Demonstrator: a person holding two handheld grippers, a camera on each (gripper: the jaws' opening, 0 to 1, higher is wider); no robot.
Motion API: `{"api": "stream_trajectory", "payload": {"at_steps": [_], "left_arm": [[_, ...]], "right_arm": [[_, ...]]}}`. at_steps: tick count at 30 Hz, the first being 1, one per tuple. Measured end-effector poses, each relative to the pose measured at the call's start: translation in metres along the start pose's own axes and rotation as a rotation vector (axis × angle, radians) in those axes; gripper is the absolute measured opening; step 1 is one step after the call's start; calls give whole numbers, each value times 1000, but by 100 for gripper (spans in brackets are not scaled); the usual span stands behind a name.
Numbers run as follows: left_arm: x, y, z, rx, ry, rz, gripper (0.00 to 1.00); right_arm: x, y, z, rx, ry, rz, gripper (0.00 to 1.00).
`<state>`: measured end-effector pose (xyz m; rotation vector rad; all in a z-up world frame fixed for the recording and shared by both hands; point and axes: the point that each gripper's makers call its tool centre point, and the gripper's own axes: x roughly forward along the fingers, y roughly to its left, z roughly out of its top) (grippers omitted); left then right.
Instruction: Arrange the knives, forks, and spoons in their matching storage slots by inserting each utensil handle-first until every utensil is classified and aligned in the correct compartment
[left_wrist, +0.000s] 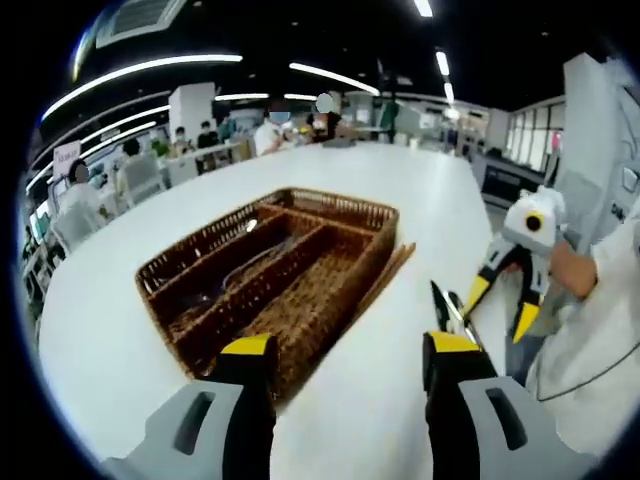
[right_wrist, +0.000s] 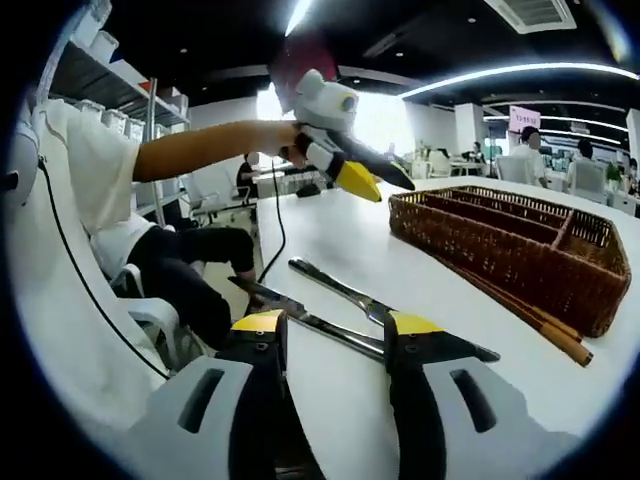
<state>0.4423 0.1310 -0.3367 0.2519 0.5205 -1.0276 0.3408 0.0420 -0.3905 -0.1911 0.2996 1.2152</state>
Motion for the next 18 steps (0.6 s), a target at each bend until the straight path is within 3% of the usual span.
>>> {"api": "stream_trajectory", "payload": {"at_steps": [6,7,10,15,18], "left_arm": [[-17,-32,-14,4,-9,-22,55],[-18,-37,-16,5,-9,-24,55],[-23,-52,-23,4,-17,-47,53],[-23,-64,-30,-3,-20,-68,52],[-20,-76,-43,-5,-8,-80,50]], "right_arm": [[11,3,-9,-39,79,10,35],[11,0,-7,-76,73,-5,33],[10,-2,-8,-77,104,-34,29],[10,1,-7,-76,103,-54,29],[8,1,-8,-64,100,-67,28]]}}
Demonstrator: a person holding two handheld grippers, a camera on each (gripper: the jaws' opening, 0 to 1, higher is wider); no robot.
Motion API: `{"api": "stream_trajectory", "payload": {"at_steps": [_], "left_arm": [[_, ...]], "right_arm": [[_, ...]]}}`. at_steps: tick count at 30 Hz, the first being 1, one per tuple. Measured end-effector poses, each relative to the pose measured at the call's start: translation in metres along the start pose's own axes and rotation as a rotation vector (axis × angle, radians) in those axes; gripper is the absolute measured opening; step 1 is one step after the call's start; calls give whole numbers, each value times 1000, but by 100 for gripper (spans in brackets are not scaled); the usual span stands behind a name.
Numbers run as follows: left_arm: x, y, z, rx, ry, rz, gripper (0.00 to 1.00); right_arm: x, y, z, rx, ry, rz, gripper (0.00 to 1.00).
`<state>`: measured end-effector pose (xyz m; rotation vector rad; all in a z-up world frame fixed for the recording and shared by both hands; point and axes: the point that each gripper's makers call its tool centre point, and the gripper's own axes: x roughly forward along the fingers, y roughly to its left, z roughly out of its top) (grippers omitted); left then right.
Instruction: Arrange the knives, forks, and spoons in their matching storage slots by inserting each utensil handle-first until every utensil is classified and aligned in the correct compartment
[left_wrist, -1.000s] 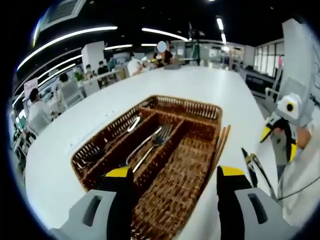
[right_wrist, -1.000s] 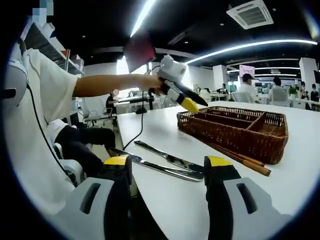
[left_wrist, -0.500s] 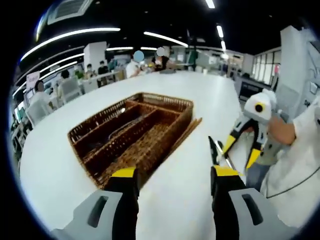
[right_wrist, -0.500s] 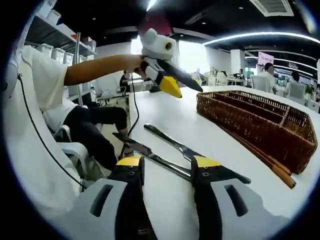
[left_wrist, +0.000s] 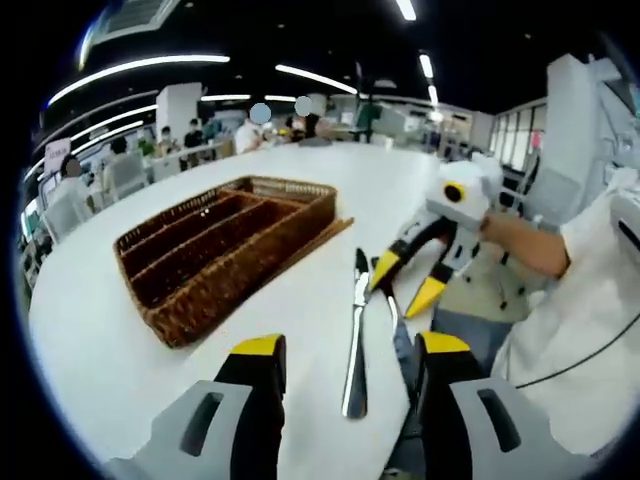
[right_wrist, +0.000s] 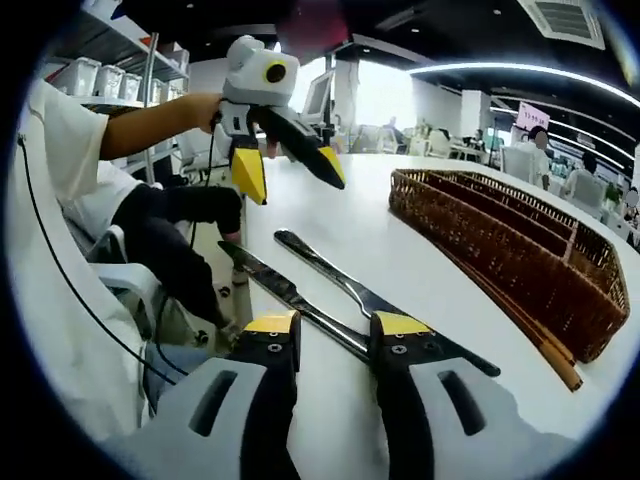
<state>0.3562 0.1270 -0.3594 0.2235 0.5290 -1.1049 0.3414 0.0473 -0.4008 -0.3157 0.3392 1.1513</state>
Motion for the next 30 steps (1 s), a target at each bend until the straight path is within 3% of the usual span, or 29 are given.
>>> {"api": "stream_trajectory", "payload": {"at_steps": [8,14,22,30], "left_arm": [[-2,-18,-11,5,9,-6,43],[11,-52,-26,8,45,-74,42],[19,-46,-42,-23,89,-58,42],[19,-42,-40,-31,78,-47,42]], "right_arm": [[-3,-1,-4,25,20,-57,26],[-8,-1,-7,35,45,-104,19],[-13,1,-10,24,44,-108,18],[-15,3,-12,29,44,-86,18]]}}
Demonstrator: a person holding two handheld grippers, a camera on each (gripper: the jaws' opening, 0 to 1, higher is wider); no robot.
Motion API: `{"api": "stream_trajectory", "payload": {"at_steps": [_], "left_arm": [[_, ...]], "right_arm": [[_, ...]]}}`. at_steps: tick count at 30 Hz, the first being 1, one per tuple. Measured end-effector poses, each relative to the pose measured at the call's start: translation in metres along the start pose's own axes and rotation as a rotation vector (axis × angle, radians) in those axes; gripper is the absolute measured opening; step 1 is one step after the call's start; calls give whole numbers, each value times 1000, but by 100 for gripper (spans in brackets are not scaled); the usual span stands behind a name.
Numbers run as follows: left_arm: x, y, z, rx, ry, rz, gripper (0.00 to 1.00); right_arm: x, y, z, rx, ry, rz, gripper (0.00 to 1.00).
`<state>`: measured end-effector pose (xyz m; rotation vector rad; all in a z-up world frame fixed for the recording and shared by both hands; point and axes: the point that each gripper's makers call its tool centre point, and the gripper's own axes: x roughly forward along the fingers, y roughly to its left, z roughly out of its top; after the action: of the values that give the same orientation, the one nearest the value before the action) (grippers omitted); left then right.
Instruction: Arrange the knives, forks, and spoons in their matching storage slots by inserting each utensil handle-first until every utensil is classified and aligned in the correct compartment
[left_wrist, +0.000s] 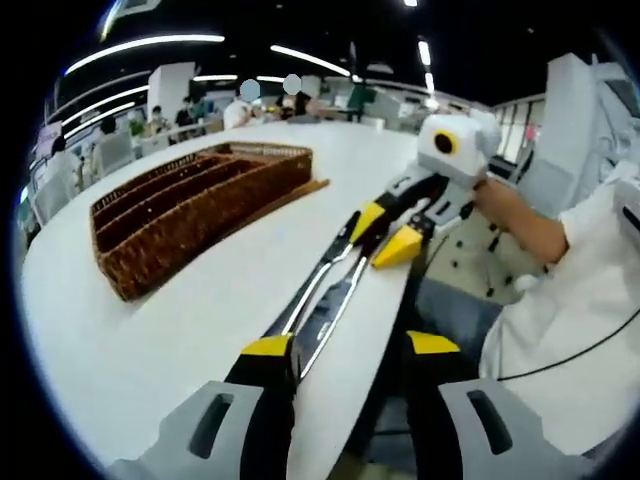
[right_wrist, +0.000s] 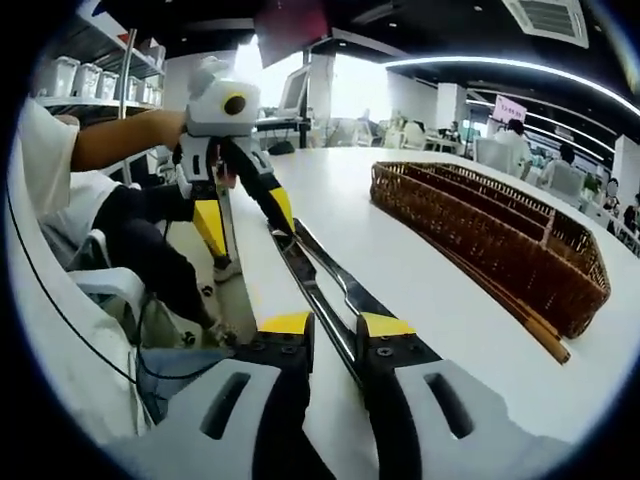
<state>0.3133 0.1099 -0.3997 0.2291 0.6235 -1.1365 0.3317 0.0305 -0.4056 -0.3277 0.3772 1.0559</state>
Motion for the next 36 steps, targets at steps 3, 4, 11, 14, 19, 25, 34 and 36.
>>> {"api": "stream_trajectory", "payload": {"at_steps": [3,4,11,14,19,25,34,36], "left_arm": [[2,0,1,-10,3,-5,43],[3,-1,2,-9,5,-7,43],[9,3,4,2,9,-20,41],[8,6,4,17,26,-16,41],[8,13,10,23,19,-21,41],[10,21,23,46,-1,-22,41],[16,40,24,37,0,-14,40],[17,43,23,31,10,-14,40]], "right_arm": [[0,1,-1,9,4,7,18],[0,1,-1,12,5,8,18],[0,0,-2,19,-20,17,18],[1,0,-1,4,-9,25,18],[4,-4,0,-17,1,22,20],[0,-20,11,-16,-29,7,20],[3,-46,10,-19,-5,4,21],[4,-48,6,-26,13,16,20]]}}
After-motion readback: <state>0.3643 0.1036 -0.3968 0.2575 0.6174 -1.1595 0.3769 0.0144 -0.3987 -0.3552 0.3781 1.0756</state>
